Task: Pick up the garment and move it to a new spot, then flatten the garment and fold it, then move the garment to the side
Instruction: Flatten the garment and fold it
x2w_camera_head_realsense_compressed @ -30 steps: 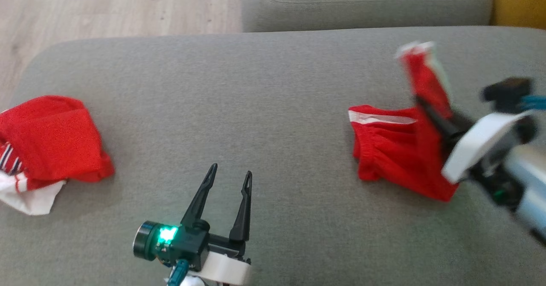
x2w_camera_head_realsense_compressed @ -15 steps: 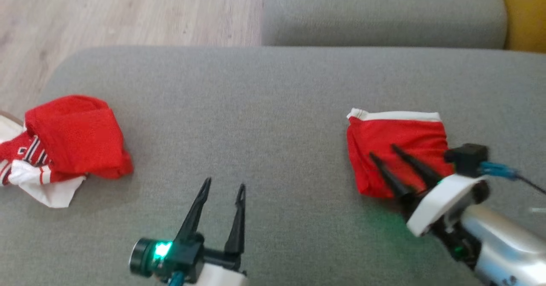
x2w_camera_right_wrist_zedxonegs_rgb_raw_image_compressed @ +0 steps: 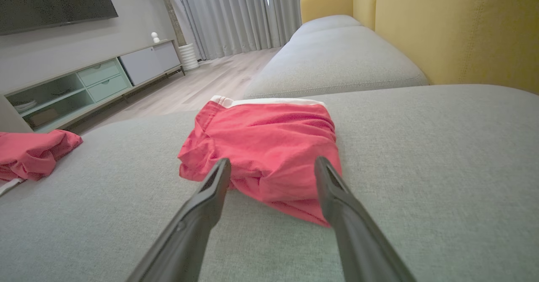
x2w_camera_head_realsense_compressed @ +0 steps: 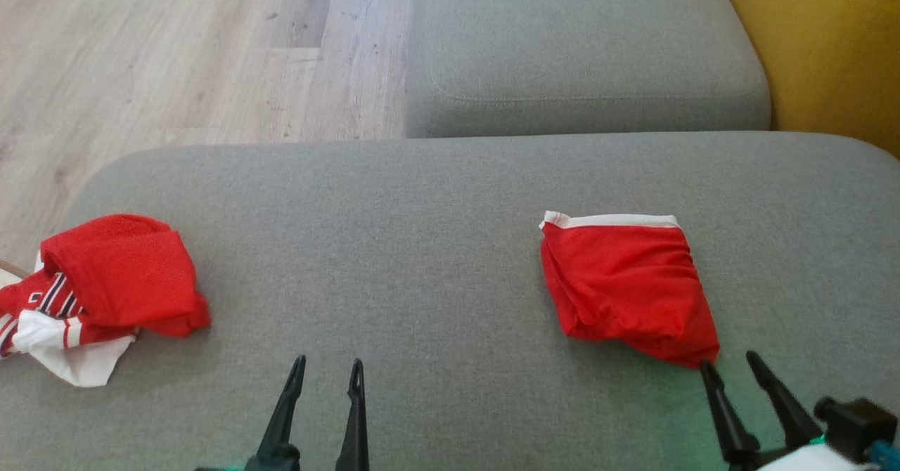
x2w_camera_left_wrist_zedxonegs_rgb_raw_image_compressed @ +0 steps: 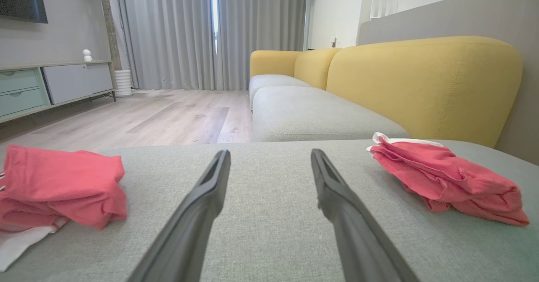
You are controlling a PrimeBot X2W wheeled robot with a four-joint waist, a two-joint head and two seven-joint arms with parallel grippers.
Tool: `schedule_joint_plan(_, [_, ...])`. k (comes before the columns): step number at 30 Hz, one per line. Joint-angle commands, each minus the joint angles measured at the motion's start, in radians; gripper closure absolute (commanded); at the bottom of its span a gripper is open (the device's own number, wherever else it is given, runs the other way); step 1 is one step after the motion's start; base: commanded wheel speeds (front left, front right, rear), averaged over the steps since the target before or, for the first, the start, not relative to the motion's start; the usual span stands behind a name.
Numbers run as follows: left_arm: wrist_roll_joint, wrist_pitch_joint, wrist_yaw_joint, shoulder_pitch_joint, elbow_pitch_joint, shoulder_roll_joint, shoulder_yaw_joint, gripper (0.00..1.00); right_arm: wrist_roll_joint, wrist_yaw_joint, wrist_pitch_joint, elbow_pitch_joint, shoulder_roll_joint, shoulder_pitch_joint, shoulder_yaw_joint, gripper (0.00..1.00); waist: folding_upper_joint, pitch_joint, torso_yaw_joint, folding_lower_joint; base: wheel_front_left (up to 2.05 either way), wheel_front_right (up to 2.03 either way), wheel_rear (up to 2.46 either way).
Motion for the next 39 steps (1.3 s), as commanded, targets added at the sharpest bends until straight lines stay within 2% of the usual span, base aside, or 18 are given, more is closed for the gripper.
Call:
schedule_joint_plan(1, [0.013, -0.005, 0.004, -0.02, -0.044, -0.004, 0.04, 0.0, -0.036, 0.007, -0.013, -0.047, -0.001, -0.031, -0.014, 0.0, -0.0001, -0.007, 0.001, 0.0002, 0.0, 0.0, 0.0])
schedule_joint_plan(3, [0.023, -0.005, 0.002, -0.004, -0.048, -0.004, 0.045, 0.0, -0.066, 0.007, -0.013, -0.056, 0.017, -0.009, -0.024, 0.0, -0.0001, -0.011, 0.003, 0.0002, 0.0, 0.0, 0.0])
schedule_joint_plan(4, [0.026, -0.005, 0.001, 0.002, -0.049, -0.005, 0.047, 0.0, -0.076, 0.007, -0.013, -0.059, 0.026, -0.003, -0.031, 0.32, -0.0001, -0.012, 0.004, 0.0002, 0.0, 0.0, 0.0])
schedule_joint_plan(5, [0.03, -0.005, -0.001, 0.006, -0.05, -0.006, 0.048, 0.0, -0.081, 0.007, -0.013, -0.062, 0.034, 0.001, -0.033, 1.0, -0.0001, -0.013, 0.006, 0.0002, 0.0, 0.0, 0.0])
schedule_joint_plan(11, [0.048, -0.005, -0.013, 0.003, -0.049, -0.013, 0.047, 0.0, -0.091, 0.007, -0.013, -0.001, 0.038, -0.048, -0.014, 1.0, -0.0001, -0.001, 0.04, 0.0002, 0.0, 0.0, 0.0])
schedule_joint_plan(16, [0.054, -0.005, -0.025, -0.009, -0.048, -0.02, 0.04, 0.0, -0.075, 0.007, -0.008, 0.14, 0.049, -0.198, 0.028, 1.0, -0.0001, 0.03, 0.075, 0.0002, 0.0, 0.0, 0.0])
schedule_joint_plan(21, [0.056, -0.005, -0.037, -0.026, -0.037, -0.027, 0.02, 0.0, -0.077, 0.007, 0.005, 0.334, 0.061, -0.347, 0.083, 1.0, -0.0001, 0.056, 0.117, 0.0002, 0.0, 0.0, 0.0])
schedule_joint_plan(22, [0.056, -0.005, -0.037, -0.026, -0.037, -0.027, 0.02, 0.0, -0.077, 0.007, 0.005, 0.334, 0.061, -0.347, 0.083, 1.0, -0.0001, 0.056, 0.117, 0.0002, 0.0, 0.0, 0.0])
schedule_joint_plan(29, [0.041, -0.005, -0.04, -0.045, -0.02, -0.032, 0.008, 0.0, -0.026, 0.007, -0.007, 0.529, 0.167, -0.433, 0.18, 1.0, -0.0001, 0.081, 0.157, 0.0002, 0.0, 0.0, 0.0])
schedule_joint_plan(34, [0.035, -0.005, -0.039, -0.055, -0.015, -0.034, 0.002, 0.0, 0.008, 0.007, -0.013, 0.542, 0.239, -0.44, 0.284, 1.0, -0.0001, 0.086, 0.161, 0.0002, 0.0, 0.0, 0.0])
schedule_joint_plan(39, [0.032, -0.005, -0.034, -0.056, -0.021, -0.035, 0.006, 0.0, 0.052, 0.007, -0.013, 0.437, 0.242, -0.42, 0.373, 1.0, -0.0001, 0.075, 0.133, 0.0002, 0.0, 0.0, 0.0])
